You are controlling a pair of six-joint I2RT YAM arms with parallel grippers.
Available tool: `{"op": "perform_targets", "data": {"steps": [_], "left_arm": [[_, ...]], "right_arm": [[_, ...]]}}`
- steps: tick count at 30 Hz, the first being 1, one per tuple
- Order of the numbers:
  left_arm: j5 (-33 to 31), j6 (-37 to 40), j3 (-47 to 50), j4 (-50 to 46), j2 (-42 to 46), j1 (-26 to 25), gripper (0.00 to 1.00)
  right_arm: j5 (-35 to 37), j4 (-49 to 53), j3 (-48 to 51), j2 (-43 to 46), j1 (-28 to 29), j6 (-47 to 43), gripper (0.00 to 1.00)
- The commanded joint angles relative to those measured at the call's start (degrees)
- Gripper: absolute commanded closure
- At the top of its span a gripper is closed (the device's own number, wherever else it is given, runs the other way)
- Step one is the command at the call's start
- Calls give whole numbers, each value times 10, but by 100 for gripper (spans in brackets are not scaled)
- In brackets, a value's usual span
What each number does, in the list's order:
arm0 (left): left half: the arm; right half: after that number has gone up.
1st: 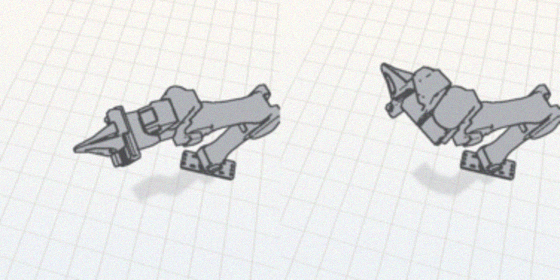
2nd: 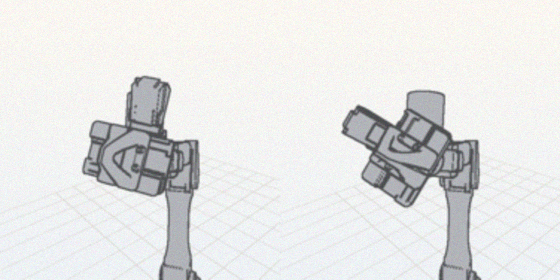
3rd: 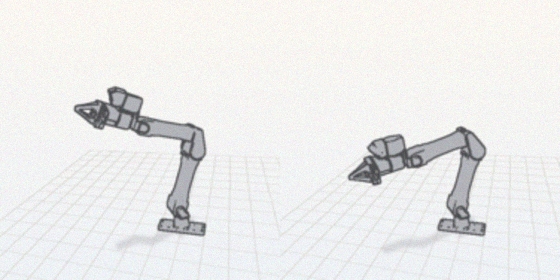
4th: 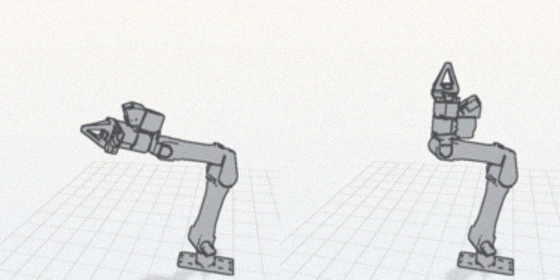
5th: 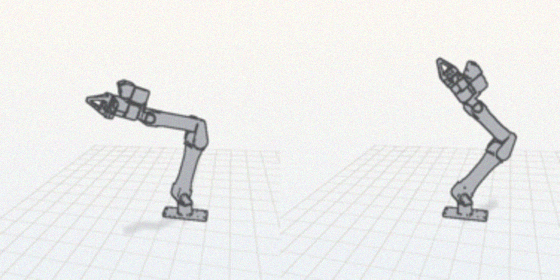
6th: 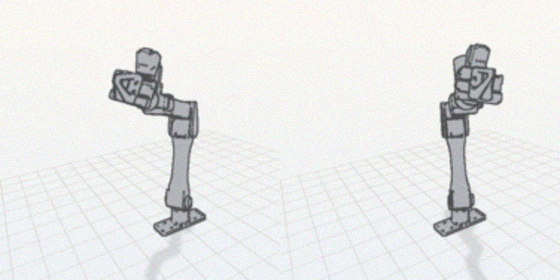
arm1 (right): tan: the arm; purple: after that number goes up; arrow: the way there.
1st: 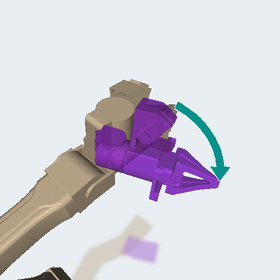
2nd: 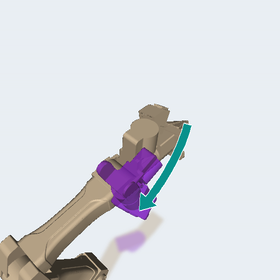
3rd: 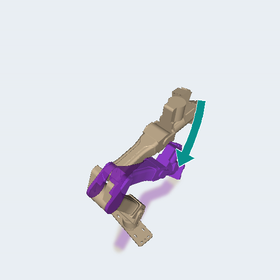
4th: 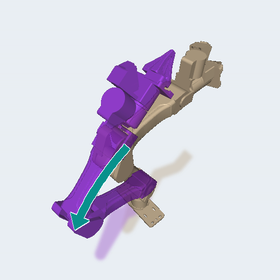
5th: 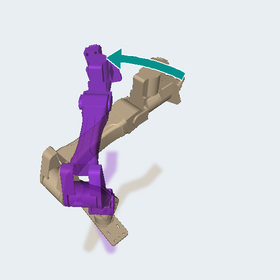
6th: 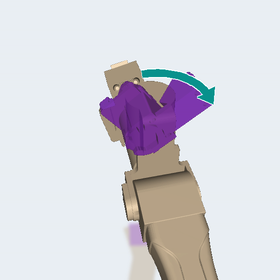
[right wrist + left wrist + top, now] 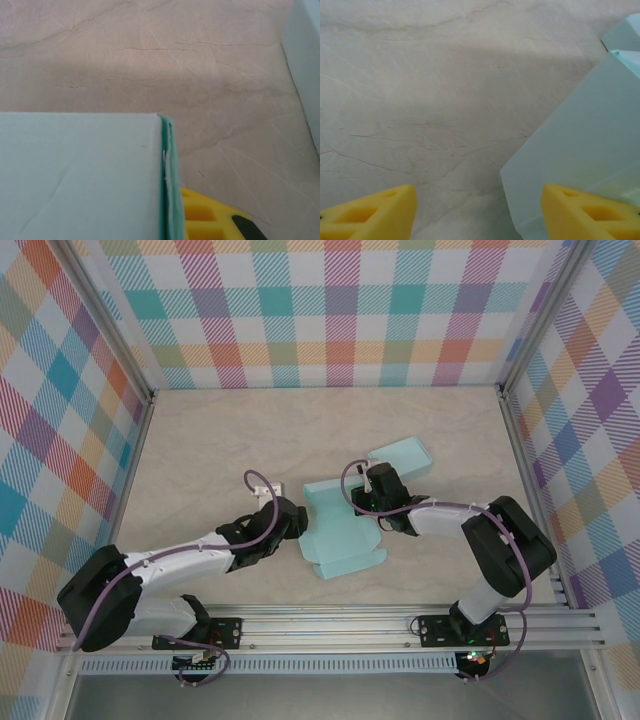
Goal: Fold the paper box
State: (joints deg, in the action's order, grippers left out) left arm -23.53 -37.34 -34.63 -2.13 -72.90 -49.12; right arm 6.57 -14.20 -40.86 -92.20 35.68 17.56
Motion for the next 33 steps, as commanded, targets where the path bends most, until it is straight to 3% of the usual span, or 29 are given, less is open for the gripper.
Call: {"op": "perform_targets", "data": {"steps": [1,12,23,33], "left_arm": [[8,31,-28,15,-4,-18,33],[-72,82,-86,-23,-60,-31,30],[-309,123,-208,-99,-197,-82,32],[-280,141,-210,-64,-206,-78,29]], "right_arm": [[-7,1,-16,-4,4,2,100],[-17,0,-16,-1,5,2,100],[-21,2,-13,7,9,5,100],[-23,5,-11,16,10,6,100]]}}
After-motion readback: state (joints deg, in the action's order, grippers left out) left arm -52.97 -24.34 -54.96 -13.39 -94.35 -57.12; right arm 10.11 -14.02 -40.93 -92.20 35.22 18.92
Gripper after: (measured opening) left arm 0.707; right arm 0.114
